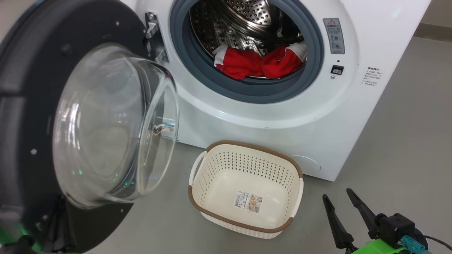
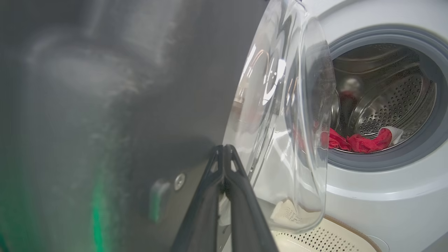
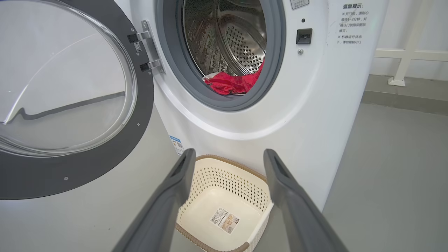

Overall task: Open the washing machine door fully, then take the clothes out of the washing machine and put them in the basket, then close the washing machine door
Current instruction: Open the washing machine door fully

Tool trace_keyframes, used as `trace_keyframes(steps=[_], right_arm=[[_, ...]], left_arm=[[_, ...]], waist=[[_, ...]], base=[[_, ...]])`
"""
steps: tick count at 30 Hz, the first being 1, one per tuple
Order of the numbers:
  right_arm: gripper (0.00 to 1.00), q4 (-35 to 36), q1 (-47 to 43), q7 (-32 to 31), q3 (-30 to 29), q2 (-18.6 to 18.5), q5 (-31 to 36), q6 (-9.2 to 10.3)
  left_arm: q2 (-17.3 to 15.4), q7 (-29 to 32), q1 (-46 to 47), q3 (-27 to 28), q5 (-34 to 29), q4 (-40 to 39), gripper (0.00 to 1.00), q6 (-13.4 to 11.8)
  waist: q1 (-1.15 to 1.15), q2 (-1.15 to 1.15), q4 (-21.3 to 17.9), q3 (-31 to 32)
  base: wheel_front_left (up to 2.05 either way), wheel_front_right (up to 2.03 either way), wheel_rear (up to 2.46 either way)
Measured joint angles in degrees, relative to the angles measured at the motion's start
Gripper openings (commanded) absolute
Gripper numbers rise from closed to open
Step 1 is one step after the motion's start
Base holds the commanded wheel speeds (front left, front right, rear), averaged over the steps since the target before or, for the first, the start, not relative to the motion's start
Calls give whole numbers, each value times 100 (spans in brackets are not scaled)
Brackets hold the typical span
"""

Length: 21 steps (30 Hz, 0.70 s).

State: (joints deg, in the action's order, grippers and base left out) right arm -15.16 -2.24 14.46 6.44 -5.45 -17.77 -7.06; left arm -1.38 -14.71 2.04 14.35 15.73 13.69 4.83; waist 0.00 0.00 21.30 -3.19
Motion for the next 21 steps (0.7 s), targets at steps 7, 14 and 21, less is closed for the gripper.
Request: trace_keyframes(steps=[7, 14, 21], right_arm=[[100, 19, 4, 0, 37, -24, 0, 0], [100, 37, 24, 0, 52, -82, 0, 0], [100, 63, 147, 0, 46, -140, 1, 0]], left_arm=[[-51, 0, 286, 555, -353, 261, 0, 126], [-170, -1, 580, 1135, -469, 517, 0, 177], [-343, -1, 894, 1527, -615, 750, 0, 183]], waist=[[0, 0, -79, -89], [0, 0, -149, -213], [0, 0, -190, -356]], base=[[0, 0, 0], [0, 0, 0], [0, 0, 0]])
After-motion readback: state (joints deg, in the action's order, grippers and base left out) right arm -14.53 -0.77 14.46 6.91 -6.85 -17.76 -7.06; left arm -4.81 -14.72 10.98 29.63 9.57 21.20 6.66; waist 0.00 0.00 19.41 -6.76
